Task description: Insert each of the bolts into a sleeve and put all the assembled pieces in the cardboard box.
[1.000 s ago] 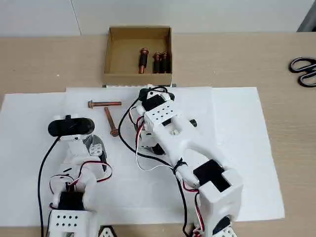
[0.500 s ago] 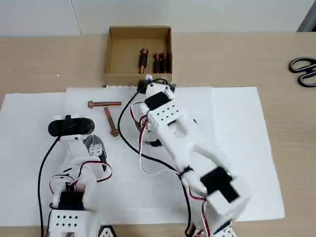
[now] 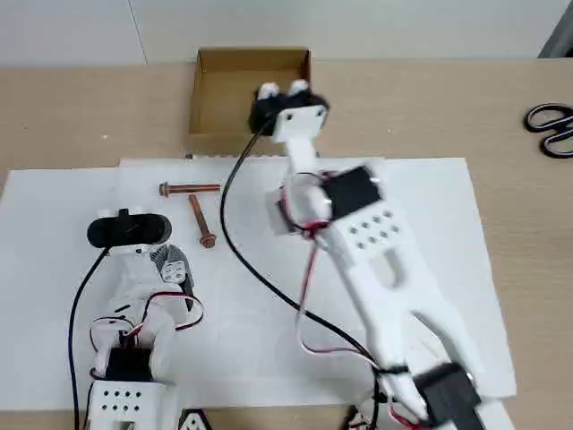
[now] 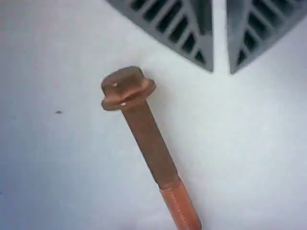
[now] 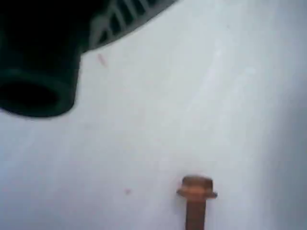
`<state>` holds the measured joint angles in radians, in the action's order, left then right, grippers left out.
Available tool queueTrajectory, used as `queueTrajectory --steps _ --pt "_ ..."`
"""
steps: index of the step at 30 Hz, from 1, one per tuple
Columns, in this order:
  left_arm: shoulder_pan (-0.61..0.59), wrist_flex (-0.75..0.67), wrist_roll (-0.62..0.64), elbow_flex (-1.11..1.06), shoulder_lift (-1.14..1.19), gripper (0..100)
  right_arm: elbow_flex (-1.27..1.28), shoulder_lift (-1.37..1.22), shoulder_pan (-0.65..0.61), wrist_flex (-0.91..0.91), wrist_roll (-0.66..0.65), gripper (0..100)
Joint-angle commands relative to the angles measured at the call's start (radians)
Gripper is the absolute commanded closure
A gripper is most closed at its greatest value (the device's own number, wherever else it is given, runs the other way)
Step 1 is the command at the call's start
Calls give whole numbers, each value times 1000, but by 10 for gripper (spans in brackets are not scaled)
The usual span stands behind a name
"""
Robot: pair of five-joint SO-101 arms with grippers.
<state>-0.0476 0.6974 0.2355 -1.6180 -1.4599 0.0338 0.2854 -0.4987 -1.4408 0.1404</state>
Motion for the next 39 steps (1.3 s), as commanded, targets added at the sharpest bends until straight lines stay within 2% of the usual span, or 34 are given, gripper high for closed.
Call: queueTrajectory --steps 1,9,14,17,21,25,31,34,39 --pt "5 -21 -3 13 -6 994 -23 153 28 10 -100 995" --pt "2 -21 2 13 -6 994 0 308 30 -12 -114 995" --pt "6 -15 2 33 -5 993 206 510 30 -10 -117 995" --pt "5 31 3 168 0 993 381 664 35 30 -121 995" --pt "31 114 3 410 48 993 582 845 51 108 -198 995" --pt "38 245 54 719 295 993 721 949 110 150 -218 995" --pt "43 439 124 1257 815 993 795 998 179 180 -213 996" --pt "41 580 210 1508 1059 993 796 1013 219 176 -212 996" --pt "40 818 284 1825 1410 993 798 1053 303 174 -210 996"
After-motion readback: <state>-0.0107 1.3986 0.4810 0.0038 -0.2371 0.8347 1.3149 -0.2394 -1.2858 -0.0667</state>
